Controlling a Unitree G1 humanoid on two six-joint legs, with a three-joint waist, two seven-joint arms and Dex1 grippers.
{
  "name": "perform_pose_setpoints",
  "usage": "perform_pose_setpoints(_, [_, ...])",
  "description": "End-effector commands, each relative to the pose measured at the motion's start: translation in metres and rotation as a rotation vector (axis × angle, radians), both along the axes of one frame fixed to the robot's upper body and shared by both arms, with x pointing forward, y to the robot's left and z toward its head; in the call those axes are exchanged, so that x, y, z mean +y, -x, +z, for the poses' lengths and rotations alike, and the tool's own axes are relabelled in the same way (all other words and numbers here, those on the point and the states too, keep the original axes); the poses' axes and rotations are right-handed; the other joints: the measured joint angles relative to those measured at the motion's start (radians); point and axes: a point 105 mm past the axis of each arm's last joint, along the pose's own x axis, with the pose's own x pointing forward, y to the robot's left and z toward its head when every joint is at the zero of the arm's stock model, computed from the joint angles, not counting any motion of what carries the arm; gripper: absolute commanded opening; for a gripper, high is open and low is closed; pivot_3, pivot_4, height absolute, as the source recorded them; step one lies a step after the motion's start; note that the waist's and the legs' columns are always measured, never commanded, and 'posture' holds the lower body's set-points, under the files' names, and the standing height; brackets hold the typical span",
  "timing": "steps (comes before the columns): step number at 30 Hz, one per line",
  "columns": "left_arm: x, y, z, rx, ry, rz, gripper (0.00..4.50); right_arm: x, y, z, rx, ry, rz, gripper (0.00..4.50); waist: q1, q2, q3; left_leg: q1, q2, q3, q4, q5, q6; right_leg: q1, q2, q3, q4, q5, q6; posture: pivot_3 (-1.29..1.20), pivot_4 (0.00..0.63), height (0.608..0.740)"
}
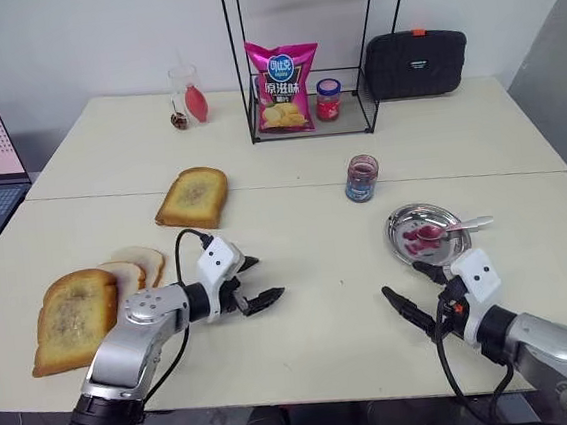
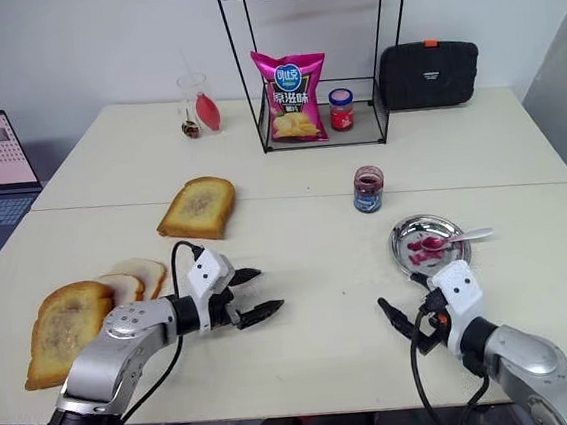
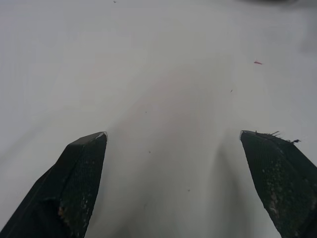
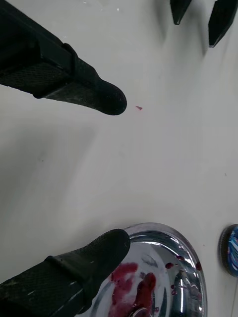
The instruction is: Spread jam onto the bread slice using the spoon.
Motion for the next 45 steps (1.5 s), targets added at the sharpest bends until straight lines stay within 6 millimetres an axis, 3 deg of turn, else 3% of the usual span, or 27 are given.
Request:
perform_pose_setpoints(1, [-0.004,0.000,0.010,-0.054,-0.001,-0.016,4.48,0.002,0.000,0.008,-0.039,0.010,0.015,4.50,0.000,0.000,0.000,0.000,0.000,0.000,0.000,0.000,0.000,0.000,0.000,0.000,0.000,0.000,0.000,0.00,0.150,0.740])
perform_pose_setpoints(8, [-0.007,-0.007,0.018,-0.055,0.015,0.002,4.48,-0.001,-0.007,0.016,-0.081,0.016,-0.021,4.50,0.000,0.000,0.000,0.000,0.000,0.000,0.000,0.000,0.000,0.000,0.000,0.000,0.000,0.000,-0.001,0.00,0.150,0.740])
perform_pose_setpoints(13, [-0.002,-0.022,0.026,-0.077,0.021,0.087,4.48,-0.007,-0.018,0.022,-0.178,0.127,-0.074,4.50,0.000,0.000,0.000,0.000,0.000,0.000,0.000,0.000,0.000,0.000,0.000,0.000,0.000,0.000,-0.001,0.00,0.150,0.740])
perform_pose_setpoints(19, [0.039,-0.074,0.066,-0.131,0.211,0.409,4.48,0.011,-0.029,0.036,-0.194,0.047,0.042,4.50,0.000,0.000,0.000,0.000,0.000,-0.001,0.001,0.000,0.000,0.000,0.000,-0.001,0.001,0.001,-0.001,0.00,0.150,0.740])
perform_pose_setpoints(26, [0.073,-0.130,0.065,-0.145,0.230,0.756,4.48,0.049,-0.042,0.073,-0.223,-0.089,0.274,4.50,0.002,-0.001,0.000,-0.001,-0.002,-0.002,0.003,0.000,0.001,0.001,0.000,-0.001,0.001,0.002,-0.001,0.00,0.150,0.740])
perform_pose_setpoints(33, [0.087,-0.147,0.055,-0.120,0.208,0.837,4.48,0.061,-0.050,0.088,-0.248,-0.079,0.319,4.50,0.003,-0.001,0.000,-0.006,-0.002,-0.005,0.003,0.000,0.001,-0.002,-0.001,-0.004,0.000,0.003,-0.001,0.00,0.150,0.740])
perform_pose_setpoints(42, [0.087,-0.150,0.096,-0.243,0.322,0.776,4.48,0.054,-0.046,0.083,-0.232,-0.088,0.267,4.50,0.002,-0.001,0.000,-0.006,-0.002,-0.007,0.004,0.000,0.000,-0.001,-0.001,-0.006,0.001,0.003,-0.001,0.00,0.150,0.740])
perform_pose_setpoints(45, [0.116,-0.147,0.092,-0.240,0.260,0.861,4.48,0.055,-0.040,0.082,-0.223,-0.092,0.281,4.50,0.000,-0.001,0.000,-0.006,-0.002,-0.007,0.004,0.000,0.000,-0.001,-0.001,-0.006,0.001,0.003,-0.001,0.00,0.150,0.740])
